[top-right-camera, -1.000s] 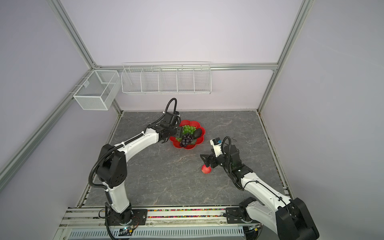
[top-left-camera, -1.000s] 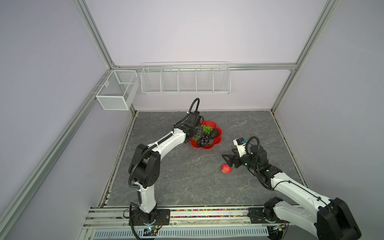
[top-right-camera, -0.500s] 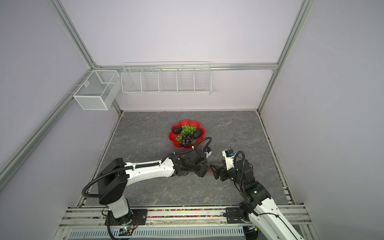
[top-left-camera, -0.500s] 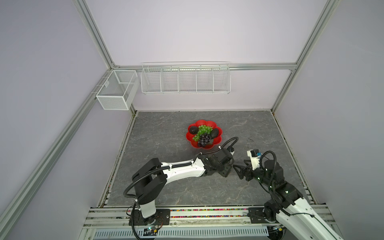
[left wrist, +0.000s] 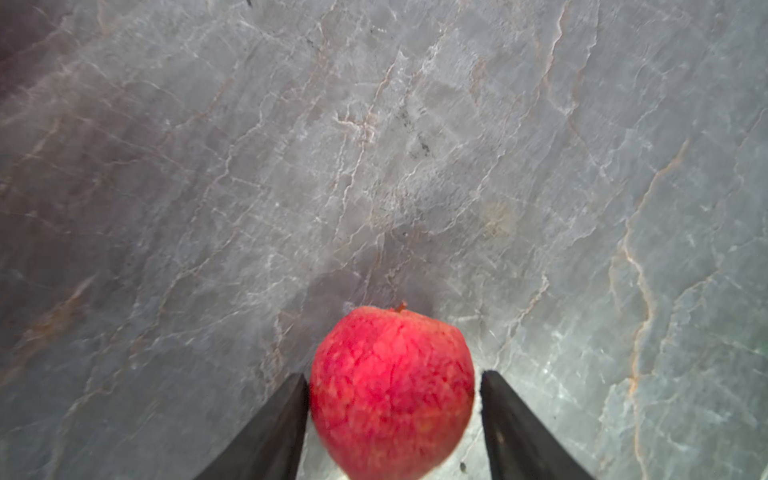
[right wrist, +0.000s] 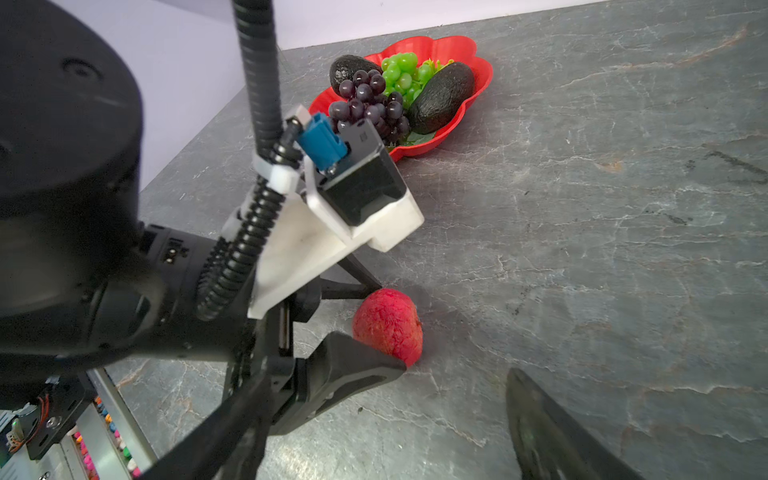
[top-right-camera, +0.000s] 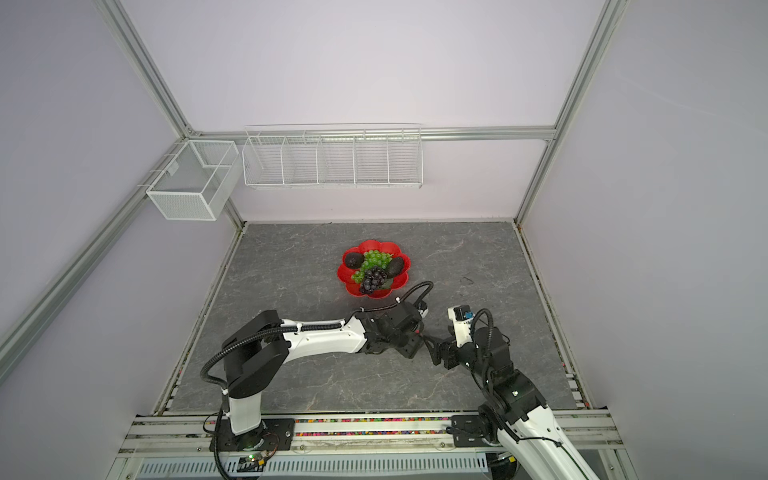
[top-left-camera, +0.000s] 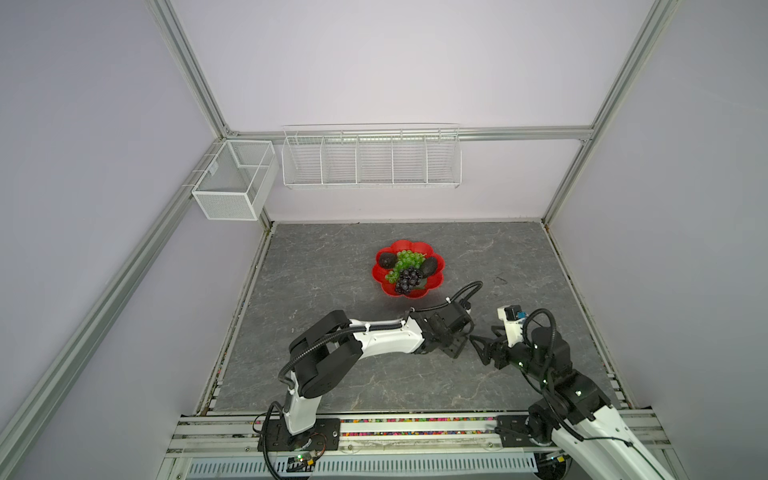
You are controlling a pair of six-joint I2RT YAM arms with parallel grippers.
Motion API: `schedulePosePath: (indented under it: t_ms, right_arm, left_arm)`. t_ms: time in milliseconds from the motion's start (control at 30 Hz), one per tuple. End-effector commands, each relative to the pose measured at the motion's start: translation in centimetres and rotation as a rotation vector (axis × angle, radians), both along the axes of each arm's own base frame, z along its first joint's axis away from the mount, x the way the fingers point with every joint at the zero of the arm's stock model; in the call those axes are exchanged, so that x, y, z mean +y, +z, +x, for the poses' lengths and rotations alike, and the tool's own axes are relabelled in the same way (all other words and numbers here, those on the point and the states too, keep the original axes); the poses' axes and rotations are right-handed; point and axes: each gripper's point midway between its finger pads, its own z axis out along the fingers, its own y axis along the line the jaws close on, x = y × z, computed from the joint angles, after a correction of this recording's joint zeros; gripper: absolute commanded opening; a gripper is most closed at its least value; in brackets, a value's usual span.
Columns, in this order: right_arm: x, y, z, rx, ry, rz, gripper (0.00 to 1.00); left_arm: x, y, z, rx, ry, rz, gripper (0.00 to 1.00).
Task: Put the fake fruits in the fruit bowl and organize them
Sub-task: 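Move the left gripper to the red apple and grasp it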
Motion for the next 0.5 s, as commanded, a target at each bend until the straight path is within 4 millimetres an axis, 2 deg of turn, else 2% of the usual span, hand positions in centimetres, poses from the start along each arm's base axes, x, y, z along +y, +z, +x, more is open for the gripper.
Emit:
schedulePosePath:
  t_ms: [0,200,467]
  right_arm:
    - [0.0,-0.7,0.1,0.012,-0.007,-0.003,0.88]
    - [-0.1,-0.6,0.1,0.009,-0.011,-0.004,0.89]
    - [-0.2,-0.7,0.2,0.009,-0.017,-0.007,0.89]
  left_arm:
    - [-1.4,0.1,0.1,0.018,-0.001,-0.037,0.65]
    - [-1.8,-0.4,0.2,0.029,0.011,-0.044,0.58]
    - [-0.9,1.5,0.9,0.015,0.048,-0.108,0.50]
